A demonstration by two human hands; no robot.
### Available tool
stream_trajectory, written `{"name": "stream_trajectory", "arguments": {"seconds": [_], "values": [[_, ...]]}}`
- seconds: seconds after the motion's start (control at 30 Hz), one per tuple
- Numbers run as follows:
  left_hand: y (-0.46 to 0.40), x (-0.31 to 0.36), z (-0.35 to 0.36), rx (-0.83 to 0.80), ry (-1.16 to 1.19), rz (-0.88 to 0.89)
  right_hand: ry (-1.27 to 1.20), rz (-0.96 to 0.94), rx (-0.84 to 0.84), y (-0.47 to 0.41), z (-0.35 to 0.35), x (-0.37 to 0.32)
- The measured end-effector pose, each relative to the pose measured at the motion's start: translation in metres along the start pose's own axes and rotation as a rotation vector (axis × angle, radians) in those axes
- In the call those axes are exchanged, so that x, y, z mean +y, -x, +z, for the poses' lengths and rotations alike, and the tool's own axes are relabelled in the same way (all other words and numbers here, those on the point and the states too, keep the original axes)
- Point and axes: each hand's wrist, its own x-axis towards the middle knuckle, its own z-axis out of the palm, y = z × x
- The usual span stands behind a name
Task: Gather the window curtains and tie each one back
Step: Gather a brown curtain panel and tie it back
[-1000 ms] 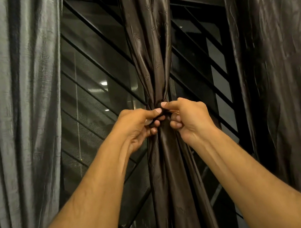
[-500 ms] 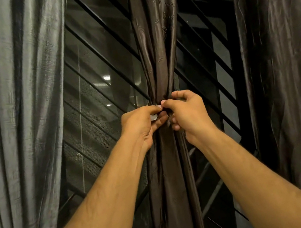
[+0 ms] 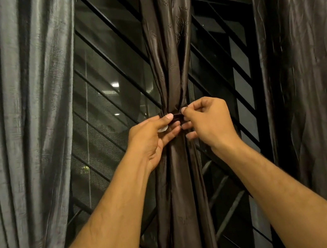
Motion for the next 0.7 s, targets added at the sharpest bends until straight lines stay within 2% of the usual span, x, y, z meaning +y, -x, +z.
{"name": "stream_trajectory", "arguments": {"seconds": [0.1, 0.2, 0.3, 0.6, 0.7], "values": [[0.004, 0.008, -0.009, -0.091, -0.019, -0.042, -0.076, 0.004, -0.035, 0.003, -0.004, -0.001], [0.005, 0.016, -0.014, -0.128, -0.175, -0.013, -0.079, -0.022, -0.016, 0.008, -0.004, -0.001], [0.005, 0.025, -0.015, -0.096, -0.308, 0.051, -0.093, -0.036, 0.055, 0.005, -0.006, -0.005], [0.001, 0.033, -0.023, 0.042, -0.356, 0.163, -0.183, 0.049, 0.119, 0.000, -0.005, -0.013], [-0.003, 0.023, -0.023, 0.126, -0.623, 0.361, -0.192, 0.057, 0.058, 0.002, -0.008, -0.013]]}}
